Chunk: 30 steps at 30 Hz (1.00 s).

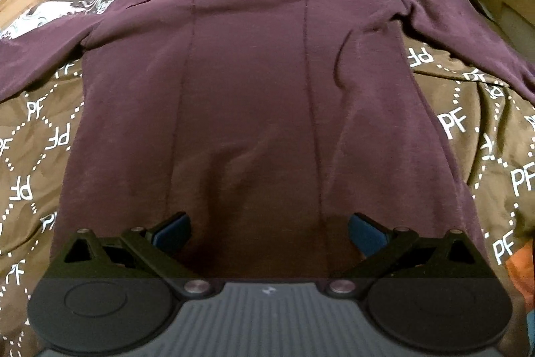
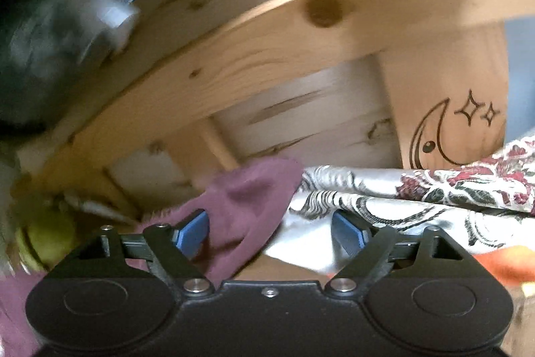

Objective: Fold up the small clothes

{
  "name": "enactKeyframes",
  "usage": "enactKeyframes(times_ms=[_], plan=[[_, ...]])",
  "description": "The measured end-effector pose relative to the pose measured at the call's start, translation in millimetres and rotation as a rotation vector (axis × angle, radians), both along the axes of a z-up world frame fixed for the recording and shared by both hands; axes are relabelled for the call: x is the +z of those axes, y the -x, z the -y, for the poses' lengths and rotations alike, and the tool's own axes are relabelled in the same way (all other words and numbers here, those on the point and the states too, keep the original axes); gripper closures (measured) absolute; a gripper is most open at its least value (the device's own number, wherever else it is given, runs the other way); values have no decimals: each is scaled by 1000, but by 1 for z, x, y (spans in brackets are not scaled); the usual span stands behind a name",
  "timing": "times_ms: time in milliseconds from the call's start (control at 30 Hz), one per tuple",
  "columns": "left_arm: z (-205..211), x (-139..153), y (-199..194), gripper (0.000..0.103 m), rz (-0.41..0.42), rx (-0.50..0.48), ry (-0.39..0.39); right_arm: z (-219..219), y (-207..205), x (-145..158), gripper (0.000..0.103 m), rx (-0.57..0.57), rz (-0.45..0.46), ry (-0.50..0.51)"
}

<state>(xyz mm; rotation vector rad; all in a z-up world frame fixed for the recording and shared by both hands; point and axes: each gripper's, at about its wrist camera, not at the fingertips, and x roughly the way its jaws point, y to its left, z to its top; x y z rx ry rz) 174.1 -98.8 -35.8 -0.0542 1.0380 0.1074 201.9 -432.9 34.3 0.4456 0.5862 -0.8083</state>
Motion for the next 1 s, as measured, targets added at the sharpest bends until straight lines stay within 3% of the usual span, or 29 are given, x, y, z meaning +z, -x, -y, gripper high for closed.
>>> enactKeyframes(times_ms=[133,300,500,567,667,833,1000], plan=[[6,-1,0,0,7,-2,-2,14,10,3,19,1,117,-66],[9,-6,-1,0,-7,4,0,18,7,-1,23,-1,118,-59],[12,-4,-2,0,-3,-6,-5,20,4,-6,62,-35,56,-30],[11,1,0,0,8,-11,7,19,1,-7,86,-30,35,-5],[7,11,5,0,36,-14,10,8,-3,-3,100,14,33,55],[-8,35,15,0,105,14,21,-23,4,19,101,135,106,168],[-35,63,34,0,202,61,1,-78,17,50,102,331,205,317]])
